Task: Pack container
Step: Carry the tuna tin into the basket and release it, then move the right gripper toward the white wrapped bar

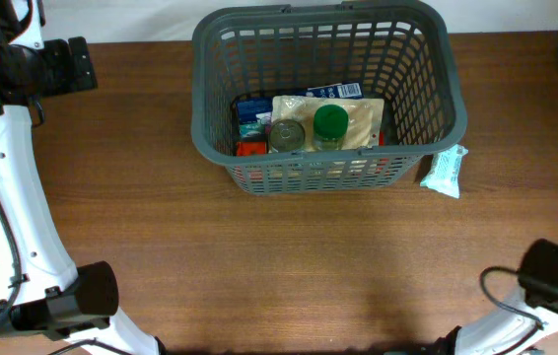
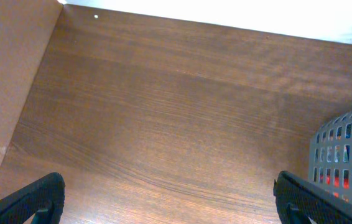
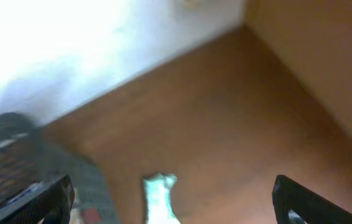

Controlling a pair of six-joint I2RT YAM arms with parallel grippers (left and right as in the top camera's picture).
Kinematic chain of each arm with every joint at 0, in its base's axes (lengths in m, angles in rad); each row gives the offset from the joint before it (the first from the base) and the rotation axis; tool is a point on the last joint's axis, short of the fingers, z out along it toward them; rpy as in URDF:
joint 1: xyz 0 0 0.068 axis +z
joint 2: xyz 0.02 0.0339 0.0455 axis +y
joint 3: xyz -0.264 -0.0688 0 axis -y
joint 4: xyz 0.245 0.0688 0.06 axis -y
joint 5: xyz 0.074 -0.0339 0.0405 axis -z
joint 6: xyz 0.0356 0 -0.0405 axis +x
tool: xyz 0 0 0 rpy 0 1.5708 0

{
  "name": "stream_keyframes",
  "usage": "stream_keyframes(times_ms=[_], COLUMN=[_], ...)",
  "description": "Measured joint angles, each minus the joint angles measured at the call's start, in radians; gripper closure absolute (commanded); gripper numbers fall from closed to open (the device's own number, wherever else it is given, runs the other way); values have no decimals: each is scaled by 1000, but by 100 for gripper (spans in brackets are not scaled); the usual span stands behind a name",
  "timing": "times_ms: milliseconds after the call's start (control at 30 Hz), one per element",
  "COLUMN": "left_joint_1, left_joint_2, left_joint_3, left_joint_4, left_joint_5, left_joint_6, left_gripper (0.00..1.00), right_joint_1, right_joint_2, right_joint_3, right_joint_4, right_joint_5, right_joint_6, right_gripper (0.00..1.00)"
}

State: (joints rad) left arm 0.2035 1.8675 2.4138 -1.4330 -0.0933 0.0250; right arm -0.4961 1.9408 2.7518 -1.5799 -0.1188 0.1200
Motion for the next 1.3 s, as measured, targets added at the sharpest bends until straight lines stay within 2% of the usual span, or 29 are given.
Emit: stream_keyframes(times_ms=[100, 233, 433, 567, 800, 1100, 1233, 1300], left_joint_1=[0, 0, 0, 0, 0, 0, 0, 0], left_joint_2=[0, 0, 0, 0, 0, 0, 0, 0], left_joint_3=[0, 0, 0, 0, 0, 0, 0, 0], left_joint_4=[0, 0, 0, 0, 0, 0, 0, 0], left_joint_5=[0, 0, 0, 0, 0, 0, 0, 0], left_joint_6=[0, 0, 0, 0, 0, 0, 0, 0], left_gripper=[1, 1, 1, 1, 1, 1, 1, 1], right_joint_1=[-72, -87, -1, 72, 153, 155, 155, 156], right_joint_2=[30, 97, 156, 155, 155, 155, 155, 153], right_joint_3=[-158, -427, -796, -936, -1086, -1215, -1265, -1269], right_joint_4=[43, 121, 292, 383, 487, 583, 615, 623], right_joint_5=[-66, -164, -197, -193, -130, -104, -110, -111], right_joint_6=[23, 39, 39, 16, -19, -24, -24, -25], right_gripper=[10, 10, 9, 5, 4, 5, 8, 13])
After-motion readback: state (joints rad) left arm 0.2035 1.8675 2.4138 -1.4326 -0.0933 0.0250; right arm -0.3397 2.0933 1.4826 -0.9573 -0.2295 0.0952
